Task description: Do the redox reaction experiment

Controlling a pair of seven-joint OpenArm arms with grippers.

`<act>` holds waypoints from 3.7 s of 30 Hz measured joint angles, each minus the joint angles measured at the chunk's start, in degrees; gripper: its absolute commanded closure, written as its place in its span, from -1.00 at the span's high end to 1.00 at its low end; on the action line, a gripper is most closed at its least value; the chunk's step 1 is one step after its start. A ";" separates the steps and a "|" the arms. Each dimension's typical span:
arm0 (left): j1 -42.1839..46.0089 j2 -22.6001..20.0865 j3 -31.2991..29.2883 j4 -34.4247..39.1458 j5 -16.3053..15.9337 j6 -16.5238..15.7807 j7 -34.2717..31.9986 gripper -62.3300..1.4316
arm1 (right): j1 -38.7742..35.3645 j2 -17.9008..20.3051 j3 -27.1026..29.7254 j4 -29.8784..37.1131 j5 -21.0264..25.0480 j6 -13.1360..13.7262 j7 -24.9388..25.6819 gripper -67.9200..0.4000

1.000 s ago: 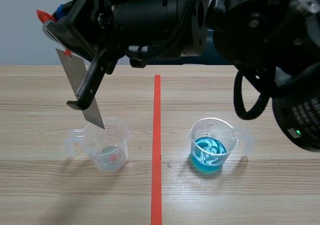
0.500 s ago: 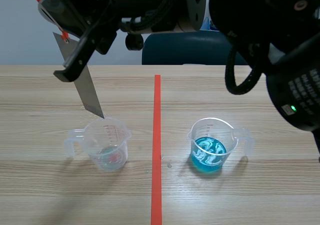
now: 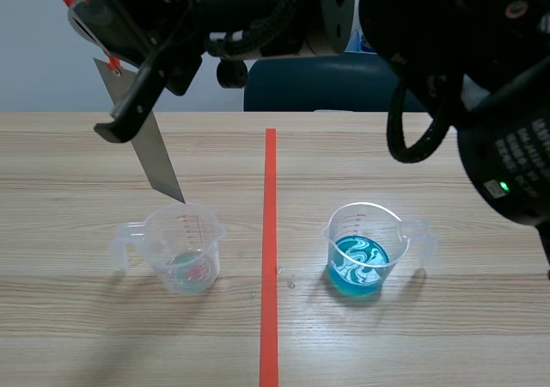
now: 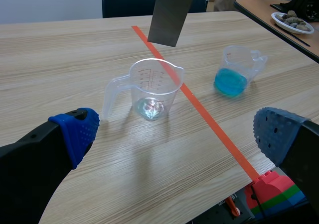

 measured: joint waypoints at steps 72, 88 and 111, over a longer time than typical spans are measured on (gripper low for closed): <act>-1.68 0.02 0.00 -0.09 0.22 0.00 6.21 1.00 | -0.02 0.00 0.00 0.00 0.00 0.00 -1.25 -0.97; -1.68 0.02 0.00 -0.09 0.22 0.00 6.21 1.00 | -0.02 0.00 0.00 0.00 0.00 0.00 -1.25 -0.97; -1.68 0.02 0.00 -0.09 0.22 0.00 6.21 1.00 | -0.02 0.00 0.00 0.00 0.00 0.00 -1.22 -0.97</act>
